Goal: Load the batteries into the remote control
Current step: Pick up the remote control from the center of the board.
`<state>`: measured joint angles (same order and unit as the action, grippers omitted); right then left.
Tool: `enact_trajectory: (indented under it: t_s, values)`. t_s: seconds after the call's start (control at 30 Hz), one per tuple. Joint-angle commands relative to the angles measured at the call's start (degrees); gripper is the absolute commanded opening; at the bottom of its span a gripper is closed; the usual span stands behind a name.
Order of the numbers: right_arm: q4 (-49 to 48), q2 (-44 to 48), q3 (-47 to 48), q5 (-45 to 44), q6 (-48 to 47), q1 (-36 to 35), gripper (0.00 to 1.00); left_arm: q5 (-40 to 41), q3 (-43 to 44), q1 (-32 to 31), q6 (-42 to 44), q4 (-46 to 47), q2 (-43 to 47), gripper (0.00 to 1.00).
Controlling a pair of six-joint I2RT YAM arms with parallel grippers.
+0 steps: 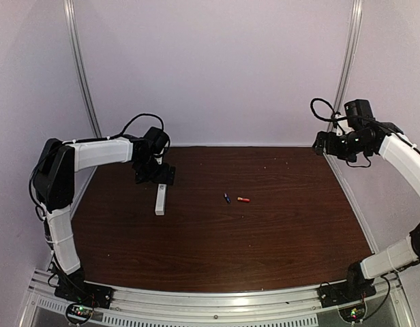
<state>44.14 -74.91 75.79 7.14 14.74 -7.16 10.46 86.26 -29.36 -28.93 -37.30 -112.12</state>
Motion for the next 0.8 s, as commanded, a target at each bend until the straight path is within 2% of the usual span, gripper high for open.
enact_trajectory:
  t_s: [0.0, 0.13, 0.4, 0.53, 0.67, 0.77]
  values:
    - [0.6, -1.1, 1.9, -1.2, -0.4, -0.2, 1.00, 3.8, -0.6, 0.2, -2.9, -2.7, -1.9, 0.95]
    - [0.4, -2.2, 2.9, 0.7, -0.3, -0.3, 1.00, 4.8, -1.4, 0.2, -3.1, -2.6, -3.3, 0.93]
    - [1.7, -2.2, 4.8, 0.1, -0.5, -0.3, 1.00, 0.5, -3.0, 0.1, -3.4, -0.4, -5.7, 0.85]
    - [1.9, -1.6, 4.2, 0.2, -0.8, -0.3, 1.00, -2.0, -6.0, 0.1, -3.8, 2.6, -5.8, 0.76]
    - [1.6, -0.7, 3.2, 0.5, -1.0, -0.3, 1.00, -4.0, -7.6, 0.0, -3.9, 4.9, -6.0, 0.61]
    - [1.0, -0.2, 2.5, 2.4, -1.1, -0.3, 1.00, -4.6, -7.8, -0.3, -3.5, 5.8, -6.3, 0.41]
